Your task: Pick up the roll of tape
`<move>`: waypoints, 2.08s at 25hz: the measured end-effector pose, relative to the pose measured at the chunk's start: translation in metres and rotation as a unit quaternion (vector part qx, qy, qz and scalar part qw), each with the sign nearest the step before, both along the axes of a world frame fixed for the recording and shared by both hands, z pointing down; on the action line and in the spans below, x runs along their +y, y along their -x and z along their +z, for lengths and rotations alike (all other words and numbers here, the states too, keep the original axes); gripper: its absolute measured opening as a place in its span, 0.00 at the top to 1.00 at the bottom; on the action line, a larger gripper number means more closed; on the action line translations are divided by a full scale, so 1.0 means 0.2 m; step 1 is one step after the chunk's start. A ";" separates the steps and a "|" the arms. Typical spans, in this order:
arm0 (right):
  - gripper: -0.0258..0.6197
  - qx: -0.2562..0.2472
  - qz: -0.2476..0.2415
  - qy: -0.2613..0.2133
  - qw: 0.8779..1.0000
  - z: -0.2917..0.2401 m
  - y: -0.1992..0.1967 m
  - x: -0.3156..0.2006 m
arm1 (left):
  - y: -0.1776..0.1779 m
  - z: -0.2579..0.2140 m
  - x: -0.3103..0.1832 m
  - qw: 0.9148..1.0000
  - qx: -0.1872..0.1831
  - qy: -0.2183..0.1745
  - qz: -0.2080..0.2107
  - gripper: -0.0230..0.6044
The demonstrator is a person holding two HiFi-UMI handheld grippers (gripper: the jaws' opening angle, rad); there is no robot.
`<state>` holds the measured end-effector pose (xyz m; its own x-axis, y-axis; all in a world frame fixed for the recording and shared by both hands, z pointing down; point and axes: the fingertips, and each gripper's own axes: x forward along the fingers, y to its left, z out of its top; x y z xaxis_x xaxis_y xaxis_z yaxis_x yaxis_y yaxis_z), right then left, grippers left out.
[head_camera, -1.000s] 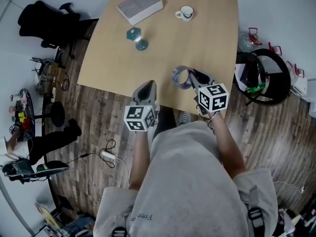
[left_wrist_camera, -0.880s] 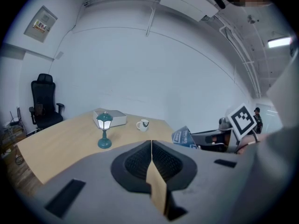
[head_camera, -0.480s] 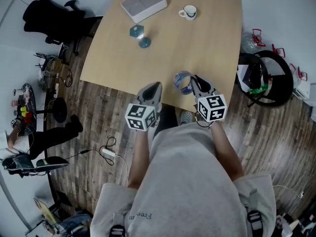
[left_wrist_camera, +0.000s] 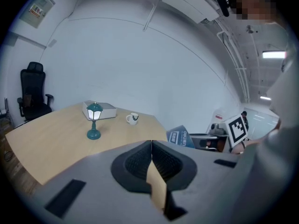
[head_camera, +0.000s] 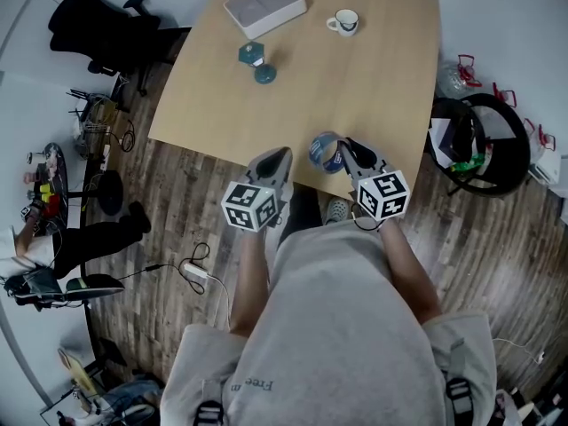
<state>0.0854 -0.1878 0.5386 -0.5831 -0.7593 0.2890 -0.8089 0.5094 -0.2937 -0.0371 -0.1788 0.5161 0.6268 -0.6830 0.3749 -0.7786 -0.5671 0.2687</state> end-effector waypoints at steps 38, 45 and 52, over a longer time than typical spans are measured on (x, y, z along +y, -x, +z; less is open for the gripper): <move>0.88 -0.010 0.028 0.029 0.999 0.08 -0.12 0.06 | -0.03 0.00 0.05 1.000 -0.005 -0.006 -0.003 0.95; 0.88 -0.010 0.026 0.023 0.999 0.06 -0.09 0.06 | -0.02 0.01 0.07 1.000 -0.003 -0.005 -0.001 0.95; 0.88 -0.015 0.030 0.021 0.999 0.05 -0.08 0.06 | 0.04 0.03 0.07 1.000 -0.013 -0.003 -0.013 0.95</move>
<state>0.1020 -0.1767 0.5477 -0.5460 -0.7807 0.3039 -0.8279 0.4473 -0.3385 -0.0459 -0.1655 0.5224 0.5989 -0.7015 0.3863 -0.7998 -0.5485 0.2440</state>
